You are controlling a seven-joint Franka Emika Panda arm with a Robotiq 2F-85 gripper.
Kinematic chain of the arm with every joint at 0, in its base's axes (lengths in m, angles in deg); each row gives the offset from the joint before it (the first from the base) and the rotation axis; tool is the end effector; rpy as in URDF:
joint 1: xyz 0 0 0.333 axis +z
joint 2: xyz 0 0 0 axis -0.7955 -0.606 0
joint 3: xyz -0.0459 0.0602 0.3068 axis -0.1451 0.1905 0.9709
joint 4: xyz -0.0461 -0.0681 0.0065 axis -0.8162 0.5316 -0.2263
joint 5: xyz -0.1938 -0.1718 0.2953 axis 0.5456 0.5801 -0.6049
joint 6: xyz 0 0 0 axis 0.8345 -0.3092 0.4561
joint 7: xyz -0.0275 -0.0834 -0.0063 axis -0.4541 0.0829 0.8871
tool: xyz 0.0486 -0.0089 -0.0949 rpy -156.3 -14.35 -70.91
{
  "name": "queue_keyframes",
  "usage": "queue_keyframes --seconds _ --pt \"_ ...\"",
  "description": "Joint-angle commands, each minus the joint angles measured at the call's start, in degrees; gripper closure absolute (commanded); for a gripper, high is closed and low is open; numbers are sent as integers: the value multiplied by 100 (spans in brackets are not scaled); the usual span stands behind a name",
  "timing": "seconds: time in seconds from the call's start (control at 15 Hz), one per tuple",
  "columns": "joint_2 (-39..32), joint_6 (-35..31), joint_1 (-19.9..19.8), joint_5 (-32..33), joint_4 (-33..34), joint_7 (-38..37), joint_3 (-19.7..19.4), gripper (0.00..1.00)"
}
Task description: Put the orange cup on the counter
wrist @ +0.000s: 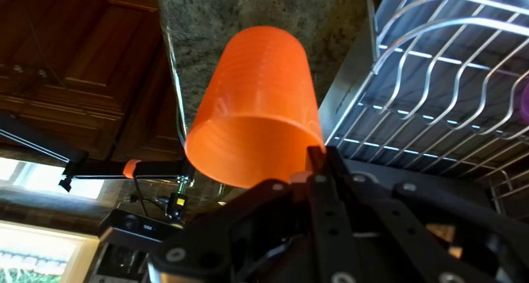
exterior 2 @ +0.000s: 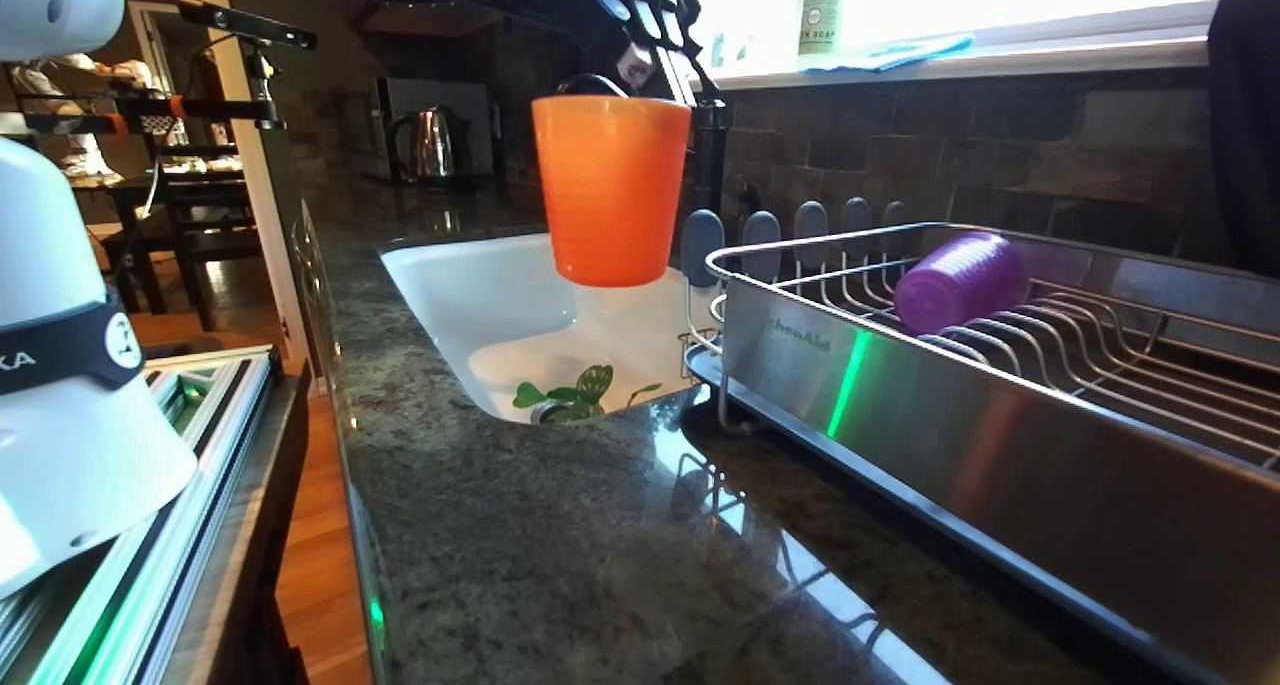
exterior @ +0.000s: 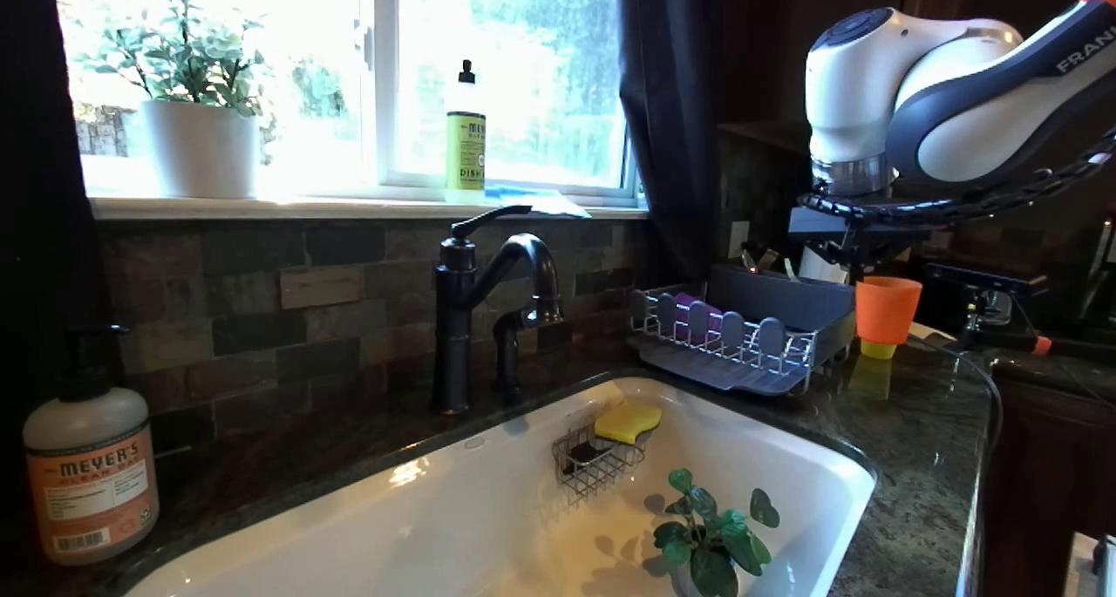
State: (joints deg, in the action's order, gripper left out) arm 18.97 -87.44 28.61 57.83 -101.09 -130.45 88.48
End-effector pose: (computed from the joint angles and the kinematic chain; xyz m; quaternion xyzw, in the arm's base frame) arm 0.3582 -0.0641 0.3946 0.7572 -0.5559 0.2339 0.2508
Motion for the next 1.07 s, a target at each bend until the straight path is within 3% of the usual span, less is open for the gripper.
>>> queue_keyframes --seconds 0.0,0.2,0.53,1.0 --pt "-430 -119 273 386 15 -762 -374 99" --pt "-746 -601 480 385 8 -1005 -796 99" --pt "-1230 -1295 546 666 -5 -1272 -1104 99" --pt "-1472 -1165 744 1324 -6 -2296 -1127 99"
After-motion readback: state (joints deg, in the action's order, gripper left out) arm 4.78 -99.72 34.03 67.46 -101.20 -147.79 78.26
